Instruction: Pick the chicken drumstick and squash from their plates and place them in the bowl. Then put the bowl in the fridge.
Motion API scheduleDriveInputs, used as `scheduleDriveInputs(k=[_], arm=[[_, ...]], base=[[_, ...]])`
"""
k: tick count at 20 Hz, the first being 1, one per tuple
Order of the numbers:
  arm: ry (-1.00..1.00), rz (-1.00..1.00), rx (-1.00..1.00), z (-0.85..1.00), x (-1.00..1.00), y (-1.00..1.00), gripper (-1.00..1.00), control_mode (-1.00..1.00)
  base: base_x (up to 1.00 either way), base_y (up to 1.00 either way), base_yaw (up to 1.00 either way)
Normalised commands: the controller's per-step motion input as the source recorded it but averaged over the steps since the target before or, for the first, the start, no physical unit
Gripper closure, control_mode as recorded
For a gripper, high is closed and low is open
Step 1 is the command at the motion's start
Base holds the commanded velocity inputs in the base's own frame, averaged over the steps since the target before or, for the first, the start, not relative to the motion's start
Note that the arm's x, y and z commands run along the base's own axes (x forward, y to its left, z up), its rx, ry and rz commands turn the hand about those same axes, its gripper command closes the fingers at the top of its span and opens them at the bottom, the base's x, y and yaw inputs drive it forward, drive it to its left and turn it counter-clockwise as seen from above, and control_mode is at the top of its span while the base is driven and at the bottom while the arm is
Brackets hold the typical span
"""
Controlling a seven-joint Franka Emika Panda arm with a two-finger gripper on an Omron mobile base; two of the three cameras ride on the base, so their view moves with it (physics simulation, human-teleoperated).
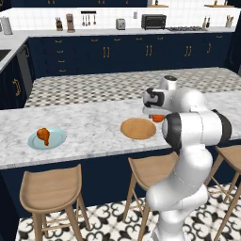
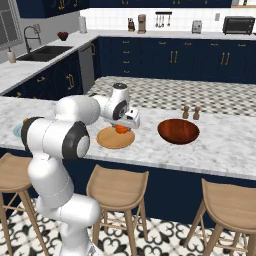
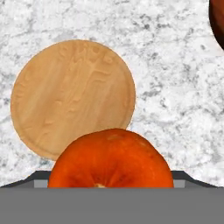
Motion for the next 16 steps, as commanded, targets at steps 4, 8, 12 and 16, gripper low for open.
scheduleDriveInputs(k=[4,8,12,16], arm=[[0.02,-0.33,0.0,0.41,0.0,-0.77,1.0,-1.0],[0.11,-0.28,0.0,0.14,0.18,-0.8,1.0,-1.0],[0.01,-0.19,0.0,0.04,0.31,-0.86,1.0,-1.0],[-0.01,-0.06,0.0,0.02,0.33,-0.78,1.0,-1.0]], base=[[0.0,0.0,0.0],[0.0,0.0,0.0],[0.0,0.0,0.0],[0.0,0.0,0.0]])
